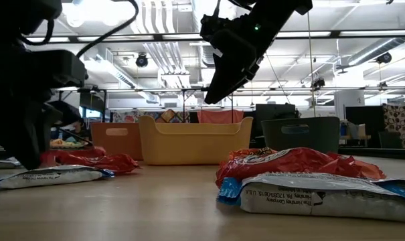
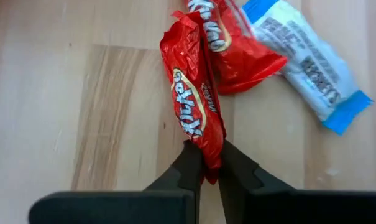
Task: Sort candy
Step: Put the red chocolate into the orange bin
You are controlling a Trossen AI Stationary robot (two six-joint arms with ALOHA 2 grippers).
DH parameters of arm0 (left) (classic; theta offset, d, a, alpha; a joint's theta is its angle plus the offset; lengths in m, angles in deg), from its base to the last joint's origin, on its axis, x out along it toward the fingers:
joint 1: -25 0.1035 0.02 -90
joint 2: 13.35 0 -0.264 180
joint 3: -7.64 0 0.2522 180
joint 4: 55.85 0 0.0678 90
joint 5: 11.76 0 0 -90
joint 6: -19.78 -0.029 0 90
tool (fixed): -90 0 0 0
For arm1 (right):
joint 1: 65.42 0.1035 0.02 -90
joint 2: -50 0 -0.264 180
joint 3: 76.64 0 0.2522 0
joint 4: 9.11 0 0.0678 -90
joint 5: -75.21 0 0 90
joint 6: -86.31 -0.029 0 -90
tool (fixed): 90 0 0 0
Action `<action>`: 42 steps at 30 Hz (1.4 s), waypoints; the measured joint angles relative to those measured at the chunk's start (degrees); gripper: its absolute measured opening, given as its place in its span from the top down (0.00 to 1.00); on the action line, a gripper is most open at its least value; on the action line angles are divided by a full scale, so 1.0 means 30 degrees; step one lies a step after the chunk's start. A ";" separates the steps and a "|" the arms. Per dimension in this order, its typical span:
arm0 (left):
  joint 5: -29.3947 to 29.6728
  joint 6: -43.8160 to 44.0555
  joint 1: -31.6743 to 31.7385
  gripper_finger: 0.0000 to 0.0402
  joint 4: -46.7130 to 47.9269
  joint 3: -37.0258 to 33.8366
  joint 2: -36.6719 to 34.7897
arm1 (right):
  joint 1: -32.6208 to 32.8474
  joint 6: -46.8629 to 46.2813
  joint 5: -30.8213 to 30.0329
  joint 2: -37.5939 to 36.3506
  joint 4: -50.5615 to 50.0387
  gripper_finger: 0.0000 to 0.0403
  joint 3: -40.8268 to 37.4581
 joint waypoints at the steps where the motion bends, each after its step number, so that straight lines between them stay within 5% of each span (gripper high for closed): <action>1: 0.0000 -0.0033 0.0000 0.97 0.0112 0.0000 -0.0329 | 0.0014 0.0000 -0.0001 0.0000 -0.0007 0.52 0.0000; 8: 0.0250 -0.0107 0.0143 0.98 0.1551 0.0000 -0.3236 | 0.0311 0.0000 0.0000 -0.0441 -0.0225 0.52 -0.0007; 13: 0.2592 0.0130 0.1220 0.98 0.2175 0.0000 -0.5835 | 0.0490 0.0004 0.0022 -0.1266 -0.1114 0.52 -0.0007; 23: 0.4354 -0.1922 0.8356 0.98 0.2684 0.0000 -0.9591 | 0.0503 -0.0001 0.0025 -0.2326 -0.1591 0.52 -0.0007; 34: 0.1385 -0.6272 1.7776 0.99 0.2772 0.0000 -0.8651 | 0.0503 -0.0952 0.0031 -0.2295 -0.2554 0.52 -0.0007; 42: 0.0537 -0.7549 1.9365 0.98 0.2342 0.0000 -0.6853 | 0.0503 -0.1936 0.0036 -0.2295 -0.3555 0.52 -0.0007</action>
